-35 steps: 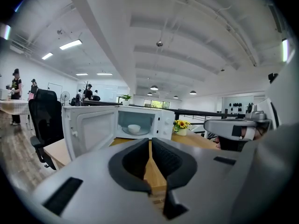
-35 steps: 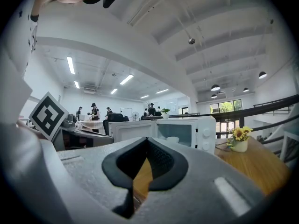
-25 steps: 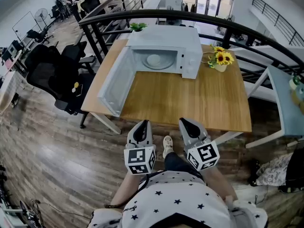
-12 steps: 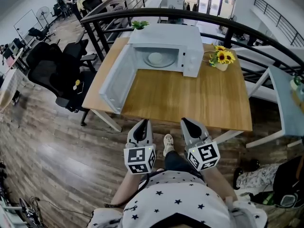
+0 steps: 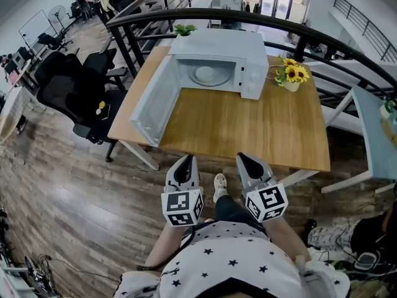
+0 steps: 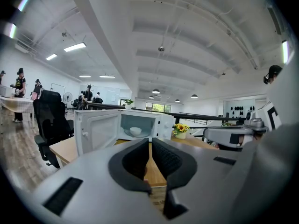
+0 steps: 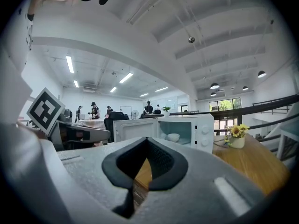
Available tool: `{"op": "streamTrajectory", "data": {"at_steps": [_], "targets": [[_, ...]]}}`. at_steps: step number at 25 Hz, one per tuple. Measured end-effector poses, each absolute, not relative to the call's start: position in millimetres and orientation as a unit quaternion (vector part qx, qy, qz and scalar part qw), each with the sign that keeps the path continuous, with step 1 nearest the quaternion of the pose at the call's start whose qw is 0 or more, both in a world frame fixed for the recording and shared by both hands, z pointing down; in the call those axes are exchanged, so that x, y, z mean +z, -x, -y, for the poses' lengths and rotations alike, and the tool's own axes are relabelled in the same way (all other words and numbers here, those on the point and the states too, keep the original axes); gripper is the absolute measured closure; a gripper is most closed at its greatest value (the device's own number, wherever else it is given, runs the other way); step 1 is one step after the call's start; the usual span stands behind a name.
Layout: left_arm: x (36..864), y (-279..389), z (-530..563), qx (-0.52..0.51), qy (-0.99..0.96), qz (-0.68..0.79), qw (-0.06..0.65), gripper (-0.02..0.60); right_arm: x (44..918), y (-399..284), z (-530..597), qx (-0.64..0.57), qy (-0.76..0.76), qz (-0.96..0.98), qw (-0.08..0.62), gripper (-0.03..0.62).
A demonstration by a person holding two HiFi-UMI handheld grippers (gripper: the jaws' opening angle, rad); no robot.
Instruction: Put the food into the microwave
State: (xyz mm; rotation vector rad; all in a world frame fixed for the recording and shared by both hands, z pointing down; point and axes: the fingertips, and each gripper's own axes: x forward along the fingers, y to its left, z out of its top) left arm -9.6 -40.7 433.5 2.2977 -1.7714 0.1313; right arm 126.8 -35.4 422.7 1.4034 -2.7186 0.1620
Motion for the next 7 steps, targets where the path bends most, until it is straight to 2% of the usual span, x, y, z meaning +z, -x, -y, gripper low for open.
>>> {"op": "streamTrajectory", "data": {"at_steps": [7], "targets": [[430.1,12.2,43.2,0.045,-0.788,0.603,0.119,0.560,422.0,-123.1,37.9,0.057,-0.457,0.887,0.043,0.589]]}}
